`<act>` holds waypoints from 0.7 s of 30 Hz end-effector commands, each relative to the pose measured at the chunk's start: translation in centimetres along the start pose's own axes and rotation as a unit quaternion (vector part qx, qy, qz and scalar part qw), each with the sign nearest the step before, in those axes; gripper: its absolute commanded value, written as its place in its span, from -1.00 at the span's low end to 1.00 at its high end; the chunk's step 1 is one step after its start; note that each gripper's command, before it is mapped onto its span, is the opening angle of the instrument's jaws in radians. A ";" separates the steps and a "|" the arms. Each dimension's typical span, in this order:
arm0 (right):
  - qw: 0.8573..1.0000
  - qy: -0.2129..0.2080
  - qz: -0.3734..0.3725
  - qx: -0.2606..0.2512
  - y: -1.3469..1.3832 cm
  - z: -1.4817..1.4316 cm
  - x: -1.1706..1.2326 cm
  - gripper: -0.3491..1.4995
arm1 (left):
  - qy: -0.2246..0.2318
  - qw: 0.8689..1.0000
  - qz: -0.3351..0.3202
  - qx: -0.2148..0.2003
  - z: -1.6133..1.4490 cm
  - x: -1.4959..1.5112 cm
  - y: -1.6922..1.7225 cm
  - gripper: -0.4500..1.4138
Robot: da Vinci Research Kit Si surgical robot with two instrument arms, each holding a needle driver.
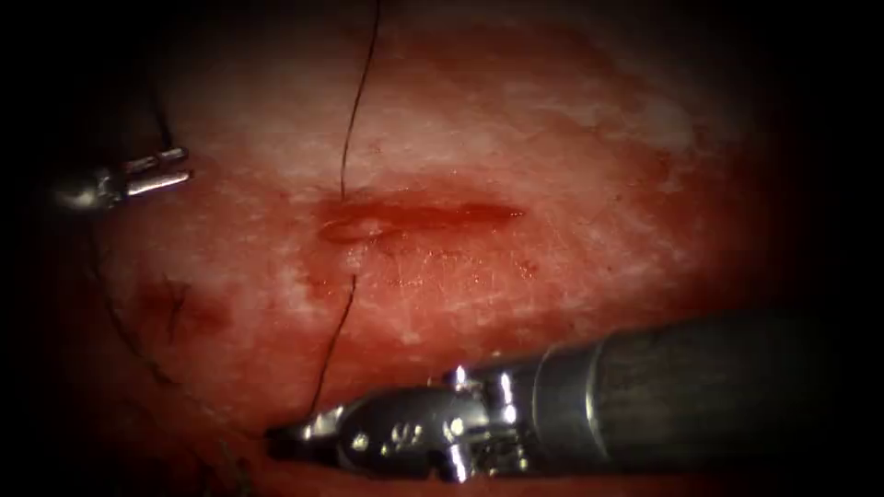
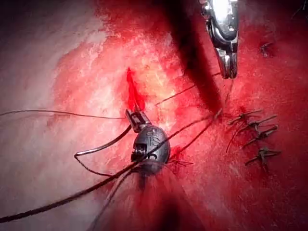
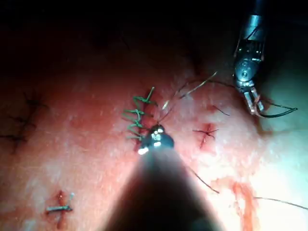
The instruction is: Wound Closure
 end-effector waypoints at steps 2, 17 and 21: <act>1.000 -0.006 0.001 -0.022 0.12 0.10 -0.20 0.36 | -0.001 1.000 -0.001 -0.001 0.03 -0.05 0.09 -1.00; 0.996 -0.036 -0.016 -0.079 0.78 0.48 -1.38 0.58 | -0.002 1.000 0.000 -0.002 0.03 -0.06 0.09 -1.00; 0.996 -0.037 -0.021 -0.080 0.81 0.68 -1.53 0.56 | -0.003 1.000 0.000 -0.002 0.02 -0.07 0.09 -1.00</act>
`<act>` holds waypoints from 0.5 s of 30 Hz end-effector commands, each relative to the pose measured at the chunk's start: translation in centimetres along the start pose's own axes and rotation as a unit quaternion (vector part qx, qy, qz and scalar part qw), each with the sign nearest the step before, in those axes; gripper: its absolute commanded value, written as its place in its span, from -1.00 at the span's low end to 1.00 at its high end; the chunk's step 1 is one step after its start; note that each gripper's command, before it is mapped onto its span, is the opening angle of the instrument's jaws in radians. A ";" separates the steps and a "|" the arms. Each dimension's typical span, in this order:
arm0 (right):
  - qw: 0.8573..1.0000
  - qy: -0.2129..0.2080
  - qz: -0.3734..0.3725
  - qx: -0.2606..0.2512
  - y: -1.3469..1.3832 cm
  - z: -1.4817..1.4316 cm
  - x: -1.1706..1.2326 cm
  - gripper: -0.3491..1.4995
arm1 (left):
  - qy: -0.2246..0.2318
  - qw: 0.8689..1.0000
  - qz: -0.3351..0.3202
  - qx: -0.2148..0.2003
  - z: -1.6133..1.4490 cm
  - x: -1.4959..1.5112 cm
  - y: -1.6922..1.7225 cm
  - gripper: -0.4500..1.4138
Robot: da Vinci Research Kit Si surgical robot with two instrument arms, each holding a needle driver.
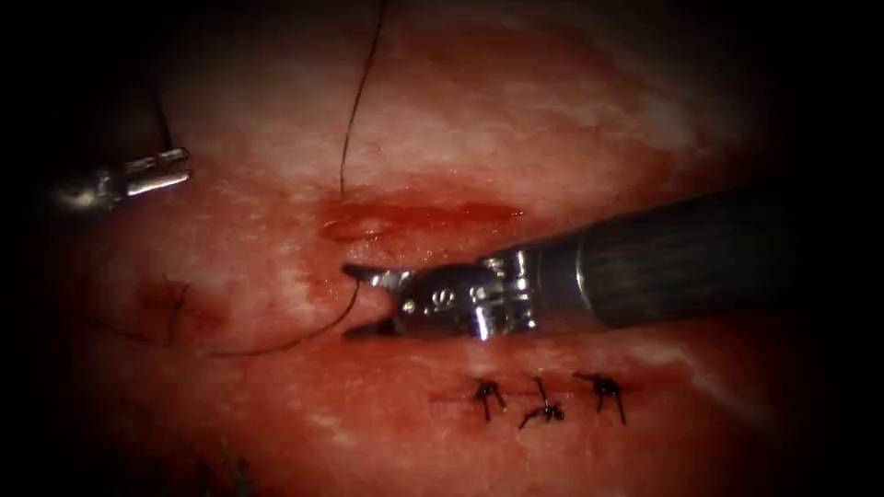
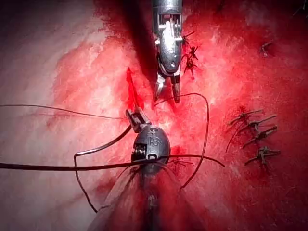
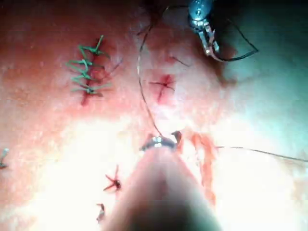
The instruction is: Wound Closure
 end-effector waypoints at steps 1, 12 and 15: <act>1.000 0.001 -0.001 0.000 -0.05 0.16 -0.06 0.53 | -0.001 1.000 -0.001 -0.001 0.03 -0.06 0.08 -1.00; 0.999 0.027 0.002 0.039 -0.08 -0.11 0.09 -1.00 | -0.002 1.000 0.000 -0.002 0.02 -0.07 0.09 -1.00; 0.998 0.029 0.001 0.047 -0.18 -0.28 0.24 -1.00 | -0.002 1.000 0.000 -0.002 0.02 -0.07 0.09 -1.00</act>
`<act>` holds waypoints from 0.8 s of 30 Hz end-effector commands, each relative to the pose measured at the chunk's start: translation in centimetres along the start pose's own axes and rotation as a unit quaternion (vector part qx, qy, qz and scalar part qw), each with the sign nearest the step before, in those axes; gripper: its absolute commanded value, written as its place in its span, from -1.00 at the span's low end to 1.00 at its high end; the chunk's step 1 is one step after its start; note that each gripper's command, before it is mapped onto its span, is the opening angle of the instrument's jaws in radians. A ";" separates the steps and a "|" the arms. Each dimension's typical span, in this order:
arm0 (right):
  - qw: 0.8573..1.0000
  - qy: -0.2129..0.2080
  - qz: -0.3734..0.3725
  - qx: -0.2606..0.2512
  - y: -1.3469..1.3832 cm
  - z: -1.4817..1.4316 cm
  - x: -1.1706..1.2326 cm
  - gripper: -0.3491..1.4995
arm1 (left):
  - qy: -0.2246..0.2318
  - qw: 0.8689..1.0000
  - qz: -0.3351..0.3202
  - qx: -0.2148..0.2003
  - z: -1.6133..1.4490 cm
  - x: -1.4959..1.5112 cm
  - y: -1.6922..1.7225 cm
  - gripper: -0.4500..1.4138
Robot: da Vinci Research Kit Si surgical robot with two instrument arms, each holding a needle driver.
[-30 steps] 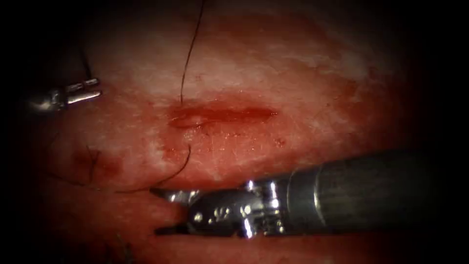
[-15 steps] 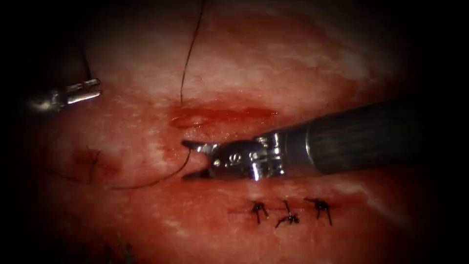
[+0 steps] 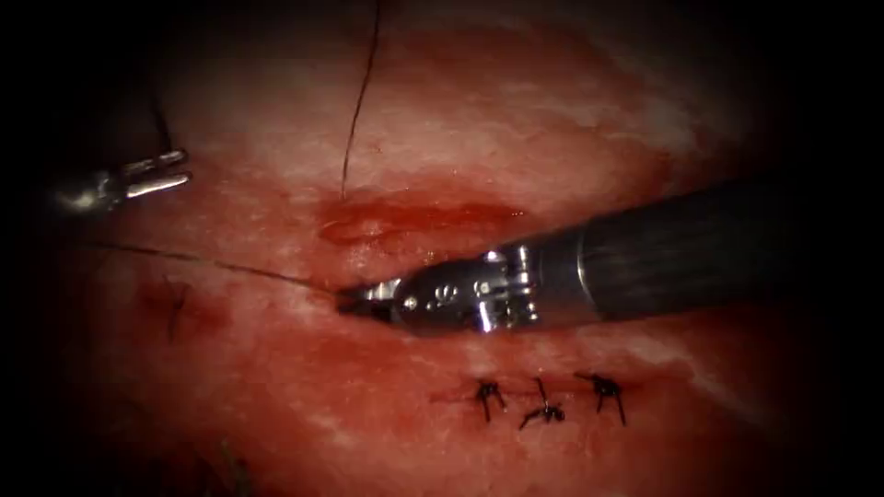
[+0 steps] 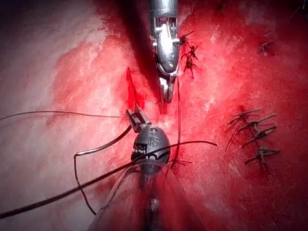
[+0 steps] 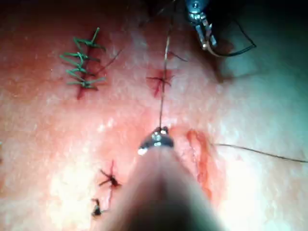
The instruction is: Wound Closure
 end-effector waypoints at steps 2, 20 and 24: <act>1.000 0.003 -0.002 0.012 -0.23 -0.06 0.20 -1.00 | 0.000 1.000 -0.001 -0.002 0.02 -0.05 0.08 -1.00; 0.999 0.041 -0.001 0.032 -0.70 -0.40 1.09 -0.26 | 0.000 1.000 0.000 -0.001 0.01 -0.07 0.09 -1.00; 1.000 0.019 -0.005 -0.003 -0.51 -0.42 0.86 0.42 | 0.000 1.000 0.000 -0.001 0.02 -0.08 0.09 -1.00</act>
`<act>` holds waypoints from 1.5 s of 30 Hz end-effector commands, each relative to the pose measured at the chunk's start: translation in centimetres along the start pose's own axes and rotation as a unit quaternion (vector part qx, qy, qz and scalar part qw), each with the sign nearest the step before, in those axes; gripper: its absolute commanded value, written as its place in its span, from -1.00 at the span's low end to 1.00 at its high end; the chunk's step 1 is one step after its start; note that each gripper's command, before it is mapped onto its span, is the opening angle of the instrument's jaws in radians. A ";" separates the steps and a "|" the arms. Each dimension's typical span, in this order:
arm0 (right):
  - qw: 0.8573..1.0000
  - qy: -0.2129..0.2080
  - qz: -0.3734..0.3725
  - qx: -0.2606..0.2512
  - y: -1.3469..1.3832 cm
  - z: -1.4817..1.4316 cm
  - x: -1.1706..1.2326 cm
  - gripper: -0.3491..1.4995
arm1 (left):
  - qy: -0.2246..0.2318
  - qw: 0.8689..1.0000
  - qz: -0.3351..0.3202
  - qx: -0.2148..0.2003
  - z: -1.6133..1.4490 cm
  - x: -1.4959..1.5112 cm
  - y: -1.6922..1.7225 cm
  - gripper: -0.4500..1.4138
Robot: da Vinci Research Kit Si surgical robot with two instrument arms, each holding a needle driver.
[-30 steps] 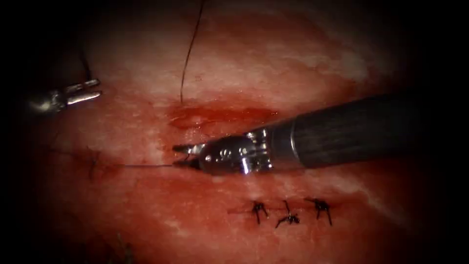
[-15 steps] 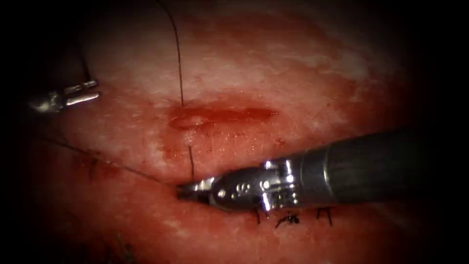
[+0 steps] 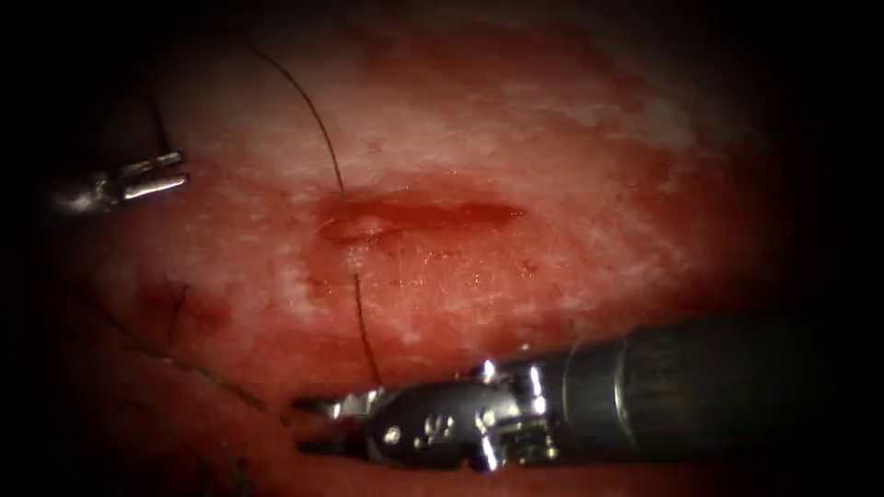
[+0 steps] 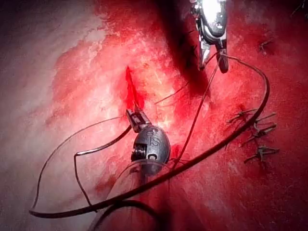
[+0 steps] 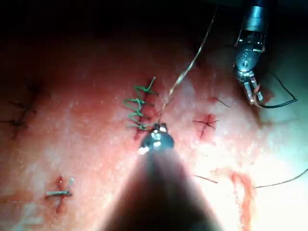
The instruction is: Wound Closure
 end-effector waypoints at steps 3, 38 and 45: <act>1.000 -0.015 0.005 -0.018 0.16 0.10 -0.34 0.56 | 0.000 1.000 -0.001 -0.001 0.04 -0.07 0.08 -1.00; 0.995 0.083 0.028 0.038 0.38 -0.75 -0.77 0.65 | -0.004 1.000 -0.001 -0.003 0.04 -0.12 0.07 -1.00; 0.997 0.075 0.001 0.004 0.50 -0.10 -1.16 0.63 | -0.004 1.000 -0.001 -0.002 0.03 -0.11 0.08 -1.00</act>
